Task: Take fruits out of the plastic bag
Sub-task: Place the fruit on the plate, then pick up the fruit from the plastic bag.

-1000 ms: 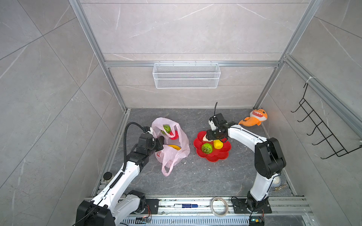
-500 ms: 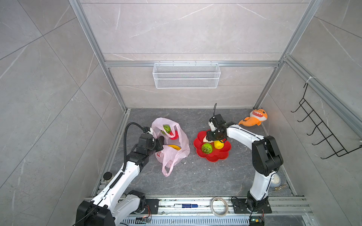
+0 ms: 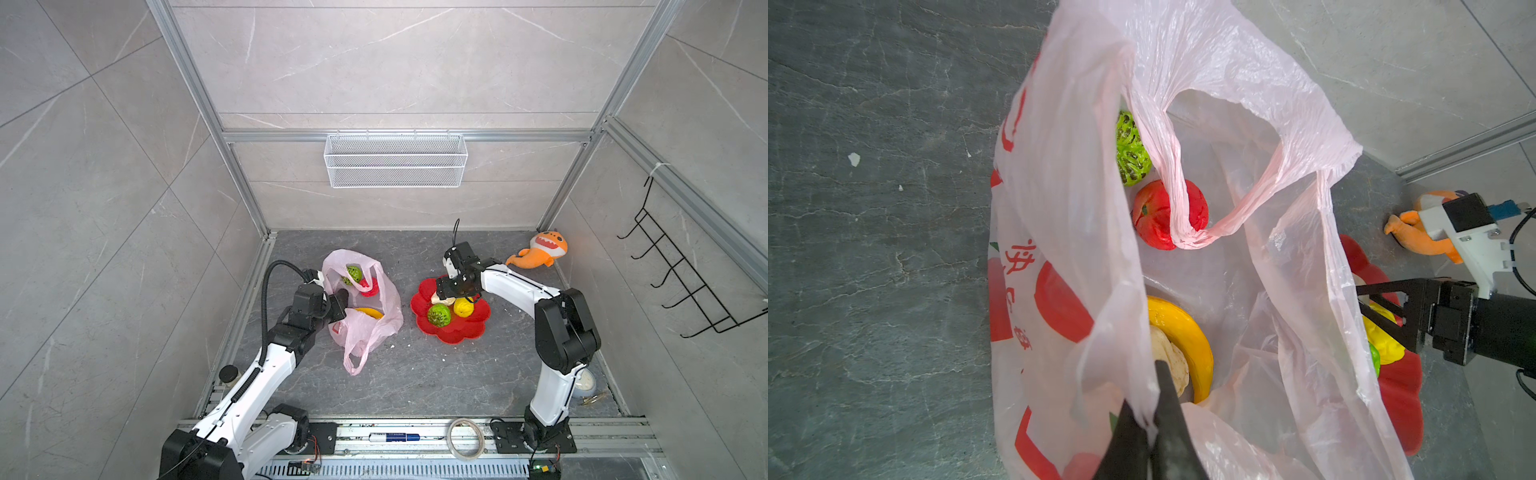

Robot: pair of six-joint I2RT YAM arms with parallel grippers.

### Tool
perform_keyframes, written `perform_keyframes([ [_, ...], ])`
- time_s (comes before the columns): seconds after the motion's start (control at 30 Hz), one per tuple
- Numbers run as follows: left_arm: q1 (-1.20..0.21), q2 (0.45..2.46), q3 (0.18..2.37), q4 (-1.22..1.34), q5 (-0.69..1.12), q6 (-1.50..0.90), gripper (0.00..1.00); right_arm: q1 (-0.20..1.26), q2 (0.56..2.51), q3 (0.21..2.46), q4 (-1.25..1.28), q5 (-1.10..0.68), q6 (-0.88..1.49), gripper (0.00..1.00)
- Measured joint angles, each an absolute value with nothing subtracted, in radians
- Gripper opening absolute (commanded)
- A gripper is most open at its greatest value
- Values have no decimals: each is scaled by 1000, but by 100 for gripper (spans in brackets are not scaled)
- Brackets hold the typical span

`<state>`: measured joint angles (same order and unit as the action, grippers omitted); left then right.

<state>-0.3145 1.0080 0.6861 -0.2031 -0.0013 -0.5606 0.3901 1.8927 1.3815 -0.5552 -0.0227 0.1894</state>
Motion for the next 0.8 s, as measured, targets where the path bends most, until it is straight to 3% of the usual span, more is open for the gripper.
perform_keyframes([
  [0.23, -315, 987, 686, -221, -18, -558, 0, 390, 1886, 1391, -567, 1, 189, 78],
  [0.47, -315, 985, 689, -262, -15, -549, 0, 405, 1755, 1416, -599, -26, 193, 69],
  [0.8, -315, 985, 690, -293, 63, -522, 0, 718, 1684, 1578, -604, -51, 263, 52],
])
